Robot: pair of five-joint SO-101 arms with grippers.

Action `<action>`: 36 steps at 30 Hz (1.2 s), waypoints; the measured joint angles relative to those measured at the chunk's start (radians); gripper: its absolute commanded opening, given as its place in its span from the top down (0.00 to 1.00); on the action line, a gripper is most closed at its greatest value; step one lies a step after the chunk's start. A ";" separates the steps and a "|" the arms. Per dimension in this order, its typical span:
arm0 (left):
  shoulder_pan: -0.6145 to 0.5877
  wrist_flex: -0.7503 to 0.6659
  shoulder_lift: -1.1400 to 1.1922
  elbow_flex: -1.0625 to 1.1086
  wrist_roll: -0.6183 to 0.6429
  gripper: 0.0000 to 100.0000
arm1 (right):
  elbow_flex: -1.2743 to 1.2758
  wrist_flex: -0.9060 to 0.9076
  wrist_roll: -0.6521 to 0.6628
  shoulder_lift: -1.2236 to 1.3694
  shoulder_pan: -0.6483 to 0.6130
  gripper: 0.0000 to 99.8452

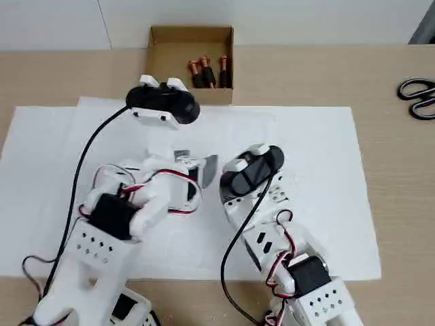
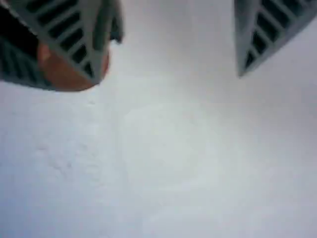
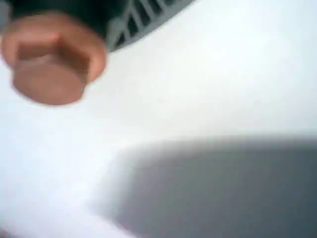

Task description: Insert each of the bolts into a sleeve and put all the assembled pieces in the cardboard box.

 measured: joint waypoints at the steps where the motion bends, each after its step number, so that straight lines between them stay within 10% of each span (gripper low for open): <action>1: -0.034 0.009 -0.017 0.000 -0.032 0.83 | 0.000 0.000 0.000 0.000 0.017 1.00; 15: -0.499 0.247 -0.167 0.000 -0.250 0.83 | -0.307 0.285 0.120 0.161 0.219 1.00; 27: -0.511 0.118 -0.173 0.178 -0.258 0.83 | -1.086 0.267 0.120 0.954 0.184 1.00; 36: -0.511 0.109 -0.173 0.180 -0.258 0.83 | -1.611 -0.104 0.120 1.599 0.158 1.00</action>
